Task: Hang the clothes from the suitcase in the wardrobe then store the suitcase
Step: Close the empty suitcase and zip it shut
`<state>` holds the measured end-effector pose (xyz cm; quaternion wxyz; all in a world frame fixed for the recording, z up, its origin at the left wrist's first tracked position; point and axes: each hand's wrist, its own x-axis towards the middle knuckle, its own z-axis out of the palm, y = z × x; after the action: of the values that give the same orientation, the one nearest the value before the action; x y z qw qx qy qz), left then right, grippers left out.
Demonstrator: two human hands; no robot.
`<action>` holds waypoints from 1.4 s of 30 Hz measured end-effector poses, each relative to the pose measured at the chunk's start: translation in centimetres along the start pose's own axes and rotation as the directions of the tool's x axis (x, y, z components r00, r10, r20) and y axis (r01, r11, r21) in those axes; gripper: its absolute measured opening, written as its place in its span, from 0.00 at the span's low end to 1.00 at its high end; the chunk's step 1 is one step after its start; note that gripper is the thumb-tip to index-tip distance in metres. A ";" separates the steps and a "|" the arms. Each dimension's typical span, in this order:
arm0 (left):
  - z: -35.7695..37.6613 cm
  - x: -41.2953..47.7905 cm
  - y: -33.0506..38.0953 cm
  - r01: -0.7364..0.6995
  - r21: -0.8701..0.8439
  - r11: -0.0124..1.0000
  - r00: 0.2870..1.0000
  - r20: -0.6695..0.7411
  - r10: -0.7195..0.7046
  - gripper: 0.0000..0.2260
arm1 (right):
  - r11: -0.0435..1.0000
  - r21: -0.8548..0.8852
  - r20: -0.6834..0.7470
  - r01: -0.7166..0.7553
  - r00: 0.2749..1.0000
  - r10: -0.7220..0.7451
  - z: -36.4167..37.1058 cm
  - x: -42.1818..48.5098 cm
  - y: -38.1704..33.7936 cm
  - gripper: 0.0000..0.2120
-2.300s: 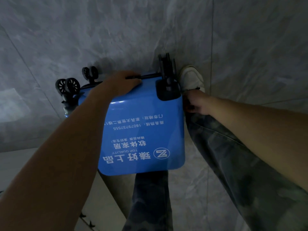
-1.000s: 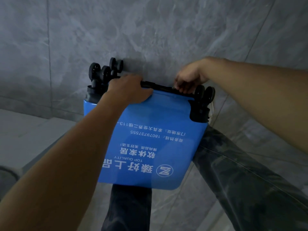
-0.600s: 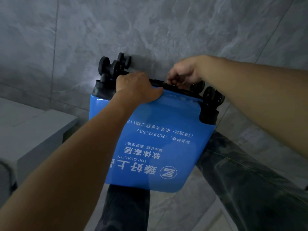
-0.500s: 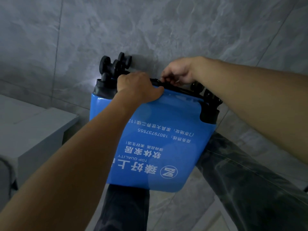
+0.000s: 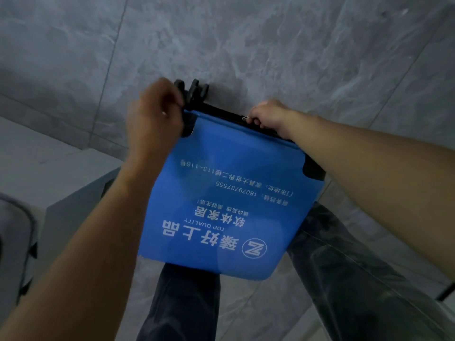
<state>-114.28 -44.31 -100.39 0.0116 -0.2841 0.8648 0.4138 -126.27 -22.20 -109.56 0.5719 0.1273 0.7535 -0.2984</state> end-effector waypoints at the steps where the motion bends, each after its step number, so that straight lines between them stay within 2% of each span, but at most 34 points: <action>1: -0.7 -0.2 -1.2 0.042 -0.027 0.999 0.995 -0.088 -0.044 0.10 | 1.000 0.001 -0.028 0.007 1.000 -0.007 0.2 -0.1 0.1 0.11; 3: -1.8 -0.7 -3.9 0.137 -0.103 0.985 0.978 -0.143 -0.151 0.10 | 1.000 -0.003 -0.058 0.023 0.998 -0.023 0.9 0.1 0.2 0.12; 4: -1.7 -0.7 -5.3 0.218 -0.140 0.966 0.967 -0.100 -0.233 0.09 | 1.000 -0.003 -0.072 0.020 0.997 -0.021 0.7 0.2 0.4 0.12; 6: -1.6 -0.8 -7.9 0.437 -0.199 0.878 0.900 0.103 -0.424 0.05 | 1.000 0.002 -0.080 -0.004 0.997 0.004 0.8 0.6 0.5 0.11; 8: -1.5 -1.3 -9.9 0.606 -0.249 0.756 0.785 0.344 -0.516 0.07 | 0.998 0.037 -0.035 -0.049 0.998 0.050 0.8 1.1 0.3 0.12; 11: -0.9 -2.5 -12.3 0.674 -0.325 0.664 0.704 0.556 -0.442 0.15 | 0.990 0.042 0.085 -0.136 0.988 0.132 0.2 1.2 -0.4 0.14; 14: -0.8 -3.0 -13.7 0.699 -0.385 0.603 0.664 0.662 -0.347 0.19 | 0.974 -0.004 0.179 -0.227 0.958 0.224 -0.7 1.2 -1.1 0.14; 18: -0.9 -3.3 -13.4 0.709 -0.377 0.596 0.666 0.634 -0.392 0.23 | 0.972 -0.116 0.251 -0.202 0.941 0.226 -0.5 2.5 -3.1 0.15; 23: -1.0 -3.2 -11.8 0.700 -0.346 0.625 0.684 0.574 -0.449 0.11 | 0.978 -0.085 0.321 -0.189 0.924 0.207 1.9 3.9 -6.8 0.14; 26: -1.2 -3.4 -11.5 0.695 -0.363 0.620 0.698 0.548 -0.461 0.14 | 0.971 -0.153 0.389 -0.183 0.892 0.229 3.5 4.4 -10.2 0.15; 29: -0.8 -3.5 -12.0 0.696 -0.390 0.603 0.703 0.538 -0.465 0.15 | 0.960 -0.219 0.374 -0.177 0.893 0.250 4.7 5.5 -13.2 0.19; 31: -0.7 -3.5 -12.0 0.689 -0.350 0.634 0.703 0.534 -0.469 0.19 | 0.942 -0.270 0.358 -0.197 0.888 0.288 4.9 5.9 -14.7 0.14; 33: -0.9 -3.4 -11.8 0.687 -0.296 0.663 0.697 0.527 -0.487 0.24 | 0.916 -0.326 0.344 -0.234 0.873 0.346 4.9 6.7 -15.9 0.11; 35: -1.2 -3.4 -11.9 0.703 -0.265 0.660 0.677 0.534 -0.506 0.25 | 0.872 -0.415 0.339 -0.260 0.845 0.413 5.7 7.3 -17.4 0.11; 39: -1.2 -3.3 -12.4 0.682 -0.237 0.692 0.688 0.528 -0.497 0.27 | 0.734 -0.659 0.359 -0.166 0.788 0.500 8.8 7.8 -20.7 0.12; 42: -0.6 -3.3 -12.8 0.666 -0.253 0.702 0.704 0.525 -0.479 0.28 | 0.609 -0.787 0.313 -0.103 0.783 0.538 12.3 7.5 -22.7 0.11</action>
<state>-104.95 -49.47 -108.24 0.2667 -0.4442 0.5926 0.6167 -131.08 -48.52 -111.72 0.8002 -0.0599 0.5847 0.1195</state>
